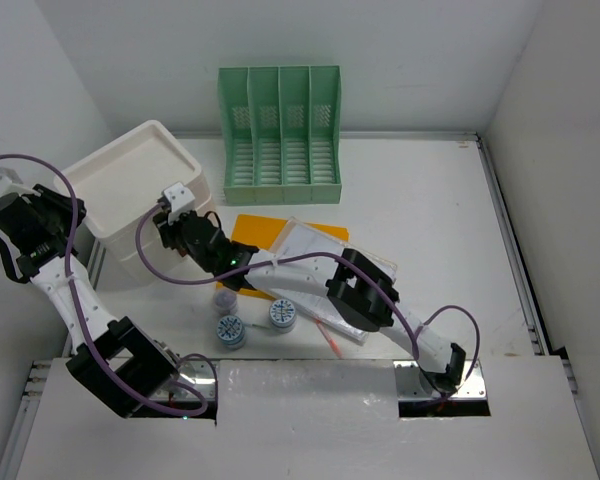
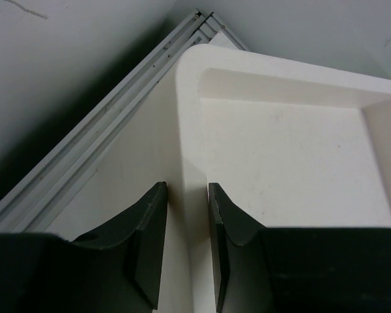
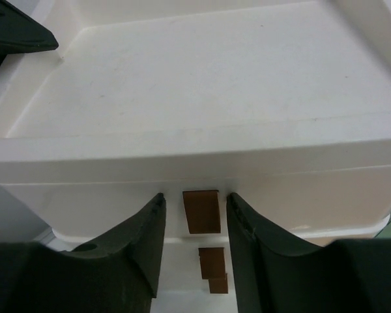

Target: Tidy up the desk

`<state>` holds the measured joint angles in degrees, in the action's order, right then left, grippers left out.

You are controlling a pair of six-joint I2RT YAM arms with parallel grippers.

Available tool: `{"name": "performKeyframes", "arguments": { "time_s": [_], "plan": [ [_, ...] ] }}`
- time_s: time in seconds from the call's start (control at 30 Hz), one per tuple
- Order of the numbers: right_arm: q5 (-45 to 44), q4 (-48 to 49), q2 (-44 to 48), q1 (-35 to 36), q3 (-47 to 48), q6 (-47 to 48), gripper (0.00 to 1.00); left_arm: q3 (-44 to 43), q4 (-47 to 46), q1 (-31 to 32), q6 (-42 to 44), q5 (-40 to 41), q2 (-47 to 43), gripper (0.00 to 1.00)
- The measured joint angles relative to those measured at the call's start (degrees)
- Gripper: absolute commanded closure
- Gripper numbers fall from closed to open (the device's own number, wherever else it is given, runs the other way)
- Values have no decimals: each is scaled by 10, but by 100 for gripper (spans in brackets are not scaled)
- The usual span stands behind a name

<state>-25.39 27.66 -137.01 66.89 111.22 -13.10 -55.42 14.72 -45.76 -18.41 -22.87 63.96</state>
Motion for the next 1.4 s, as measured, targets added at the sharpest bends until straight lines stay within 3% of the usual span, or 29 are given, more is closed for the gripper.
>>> {"name": "performKeyframes", "arguments": {
  "time_s": [0.33,0.53,0.67,0.77,0.9,0.97,1.17,1.4],
  "plan": [
    [-2,-20,-9,-1,14,-10,71,0,-1,0,0,-1,0,100],
    [-5,-31,-25,0,30,-13,70,0,-3,-1,0,0,1,100],
    [-5,-35,-27,0,30,-16,83,0,-3,-1,1,0,1,100],
    [-8,-34,-27,0,30,-16,86,0,-3,-1,1,-1,1,100],
    [-9,-30,-27,0,28,-16,100,0,-4,-1,1,-1,2,100],
    [-9,-22,-27,0,24,-16,100,0,-6,-1,0,-2,4,100],
    [-7,40,-22,0,-17,-14,100,0,-12,-2,0,-7,10,100],
    [-1,130,52,-3,-156,2,100,-7,-14,-2,-4,-14,21,100]
  ]
}}
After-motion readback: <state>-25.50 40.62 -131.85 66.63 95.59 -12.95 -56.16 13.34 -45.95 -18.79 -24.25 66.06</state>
